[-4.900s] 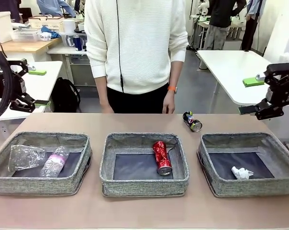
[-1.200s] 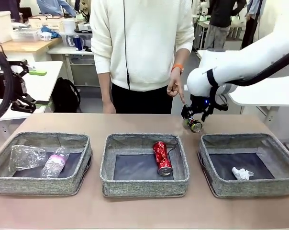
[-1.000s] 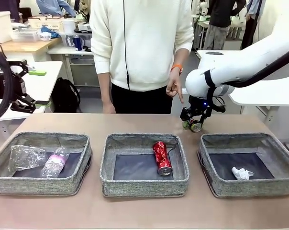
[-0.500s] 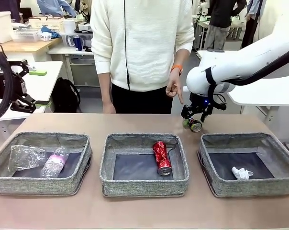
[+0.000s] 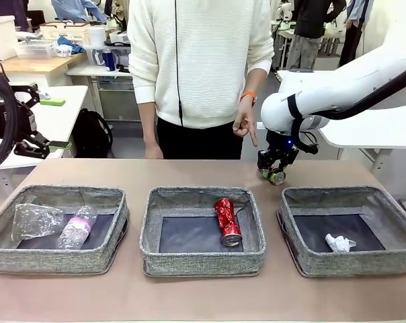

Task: Sort the waste into the appropriate baskets.
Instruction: Pick up the waste item pointed out by the person.

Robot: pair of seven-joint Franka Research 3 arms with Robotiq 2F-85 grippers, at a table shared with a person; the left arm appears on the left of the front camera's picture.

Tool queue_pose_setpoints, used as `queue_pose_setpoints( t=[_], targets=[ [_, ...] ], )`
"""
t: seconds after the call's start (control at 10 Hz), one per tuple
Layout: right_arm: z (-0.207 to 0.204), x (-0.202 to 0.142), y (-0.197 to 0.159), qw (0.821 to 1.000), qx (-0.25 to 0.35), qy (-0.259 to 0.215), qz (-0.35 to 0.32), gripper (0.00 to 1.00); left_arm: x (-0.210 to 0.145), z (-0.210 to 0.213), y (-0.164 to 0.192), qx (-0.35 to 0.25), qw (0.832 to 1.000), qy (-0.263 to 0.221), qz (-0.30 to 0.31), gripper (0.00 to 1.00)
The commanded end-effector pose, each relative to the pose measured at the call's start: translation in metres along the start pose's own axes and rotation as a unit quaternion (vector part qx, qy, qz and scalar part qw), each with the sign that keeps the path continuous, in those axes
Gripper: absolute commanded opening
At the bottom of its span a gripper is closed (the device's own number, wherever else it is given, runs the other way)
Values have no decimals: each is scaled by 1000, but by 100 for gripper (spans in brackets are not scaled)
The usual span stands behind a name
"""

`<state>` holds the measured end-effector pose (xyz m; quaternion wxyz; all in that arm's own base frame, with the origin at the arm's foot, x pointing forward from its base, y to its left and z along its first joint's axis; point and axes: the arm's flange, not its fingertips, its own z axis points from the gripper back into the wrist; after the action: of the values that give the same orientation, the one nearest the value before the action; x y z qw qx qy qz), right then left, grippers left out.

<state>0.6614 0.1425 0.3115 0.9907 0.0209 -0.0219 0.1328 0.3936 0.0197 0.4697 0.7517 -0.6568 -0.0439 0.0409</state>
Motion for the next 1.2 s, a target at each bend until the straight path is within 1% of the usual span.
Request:
queue_pose_setpoints(
  t=[0.0, 0.1, 0.2, 0.7, 0.8, 0.9, 1.0, 1.1],
  targets=[
    [4, 6, -1, 1000, -16, 2, -4, 14, -2, -2, -2, -5, 1000, -7, -2, 100],
    [5, 7, -1, 1000, -18, 3, -4, 4, -2, -2, -2, -5, 1000, -7, -2, 100],
    [5, 7, -1, 1000, -20, -2, -7, 0, -2, -2, -2, -5, 1000, -7, -2, 100],
    [7, 6, -5, 1000, -16, -6, -15, 0, -2, -2, -2, -5, 1000, -7, -2, 100],
    [25, -2, -7, 999, 10, -2, -37, 0, -2, -2, -2, -5, 1000, -7, -2, 100],
    [53, -15, -10, 997, 27, -18, -70, 0, -2, -2, -2, -5, 1000, -7, -2, 100],
    [112, -48, -14, 985, 59, -52, -155, 0, -2, -2, -2, -5, 1000, -7, -2, 100],
    [161, -87, -6, 977, 91, -61, -184, 0, -2, -2, -2, -5, 1000, -7, -2, 100]
  ],
)
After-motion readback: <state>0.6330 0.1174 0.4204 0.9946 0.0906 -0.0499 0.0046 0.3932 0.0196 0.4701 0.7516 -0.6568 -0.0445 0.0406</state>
